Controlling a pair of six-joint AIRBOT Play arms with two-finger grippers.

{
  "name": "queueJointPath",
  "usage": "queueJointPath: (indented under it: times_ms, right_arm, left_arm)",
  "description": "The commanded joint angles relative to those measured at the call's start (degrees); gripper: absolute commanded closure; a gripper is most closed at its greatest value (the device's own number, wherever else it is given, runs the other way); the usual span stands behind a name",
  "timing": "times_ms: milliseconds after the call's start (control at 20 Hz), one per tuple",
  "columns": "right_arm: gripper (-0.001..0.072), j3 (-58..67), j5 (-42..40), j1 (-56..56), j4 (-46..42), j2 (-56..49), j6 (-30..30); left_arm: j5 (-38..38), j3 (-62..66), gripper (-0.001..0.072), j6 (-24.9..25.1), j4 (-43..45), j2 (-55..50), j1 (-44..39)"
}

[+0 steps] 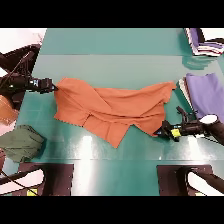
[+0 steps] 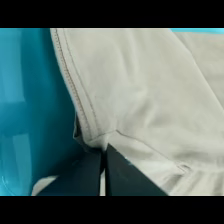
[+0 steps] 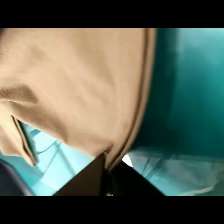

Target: Fold the shirts.

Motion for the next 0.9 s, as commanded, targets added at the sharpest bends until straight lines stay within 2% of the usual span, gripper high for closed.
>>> queueJointPath:
  times_ms: [0, 250, 500, 650, 850]
  right_arm:
    - [0.0697, 1.55, -3.5, 3.21, -0.22, 3.39, -0.02]
    - [0.0697, 20.24, -1.27, 0.68, -1.9, 15.23, -0.02]
    - [0.0697, 49.42, 0.94, -7.17, -1.99, 22.43, -1.81]
    - [0.0698, 66.77, 7.23, -13.46, -5.22, 22.91, -1.97]
    - [0.0697, 86.68, 17.18, -22.43, -6.25, 19.34, -1.92]
  left_arm:
    - [-0.9, 0.07, 0.0682, -1.03, 0.04, 1.03, 0.02]
    - [-0.28, 7.54, 0.0682, -4.33, 0.11, 12.35, 0.02]
    - [0.04, 26.75, 0.0682, -7.61, 0.09, 25.0, 0.02]
    - [0.04, 40.24, 0.0682, -10.51, 0.31, 30.12, 0.02]
    - [-0.13, 56.37, 0.0683, -14.53, 0.35, 32.0, 0.0]
